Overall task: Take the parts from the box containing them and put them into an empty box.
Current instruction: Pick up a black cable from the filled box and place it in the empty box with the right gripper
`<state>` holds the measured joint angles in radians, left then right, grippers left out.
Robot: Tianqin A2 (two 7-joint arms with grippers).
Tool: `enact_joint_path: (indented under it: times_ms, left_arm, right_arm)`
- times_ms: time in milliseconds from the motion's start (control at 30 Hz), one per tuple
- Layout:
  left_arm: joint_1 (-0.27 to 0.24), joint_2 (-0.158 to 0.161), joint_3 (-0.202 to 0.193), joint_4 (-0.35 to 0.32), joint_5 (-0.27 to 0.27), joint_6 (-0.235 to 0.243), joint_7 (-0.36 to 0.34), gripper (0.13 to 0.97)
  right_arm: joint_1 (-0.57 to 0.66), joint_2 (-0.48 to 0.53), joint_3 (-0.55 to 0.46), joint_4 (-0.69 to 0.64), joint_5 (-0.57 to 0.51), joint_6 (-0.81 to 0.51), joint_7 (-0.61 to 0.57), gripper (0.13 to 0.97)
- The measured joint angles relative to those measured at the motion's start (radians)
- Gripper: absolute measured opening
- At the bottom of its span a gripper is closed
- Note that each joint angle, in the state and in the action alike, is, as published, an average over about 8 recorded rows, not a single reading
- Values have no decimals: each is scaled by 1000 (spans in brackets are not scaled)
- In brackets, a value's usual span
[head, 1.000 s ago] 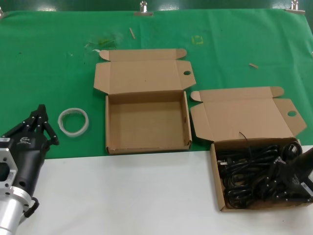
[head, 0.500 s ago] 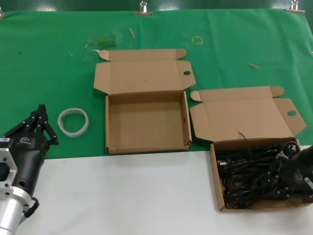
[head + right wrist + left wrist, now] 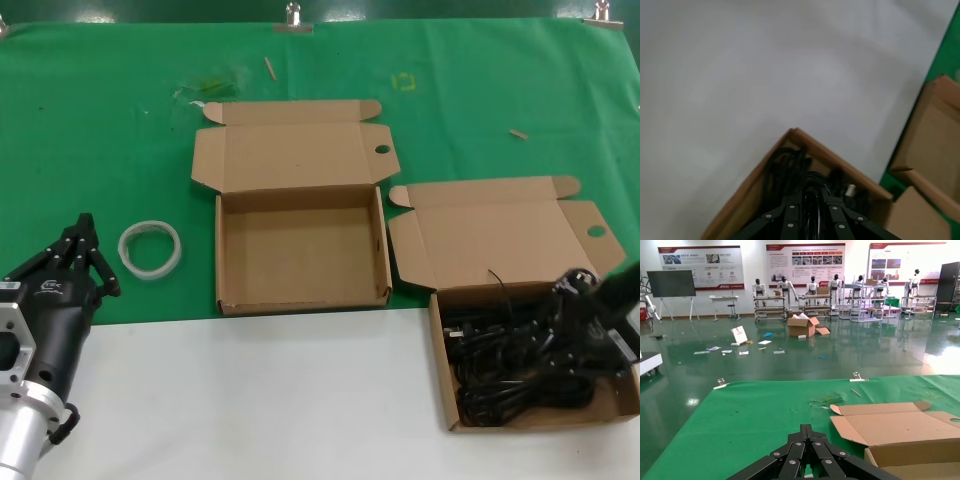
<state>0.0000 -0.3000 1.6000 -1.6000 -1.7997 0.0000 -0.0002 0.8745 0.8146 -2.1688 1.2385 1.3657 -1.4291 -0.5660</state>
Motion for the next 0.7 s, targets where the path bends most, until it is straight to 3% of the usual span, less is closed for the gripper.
enact_joint_path:
  times_ms: [333,700]
  left_arm:
    - [0,0,0,0,0,0,0,140]
    - [0,0,0,0,0,0,0,140]
  right_arm:
    - [48,-75,0,30,14,-5,154,197]
    - [121,-217,-41,-48,-32,56,268,193]
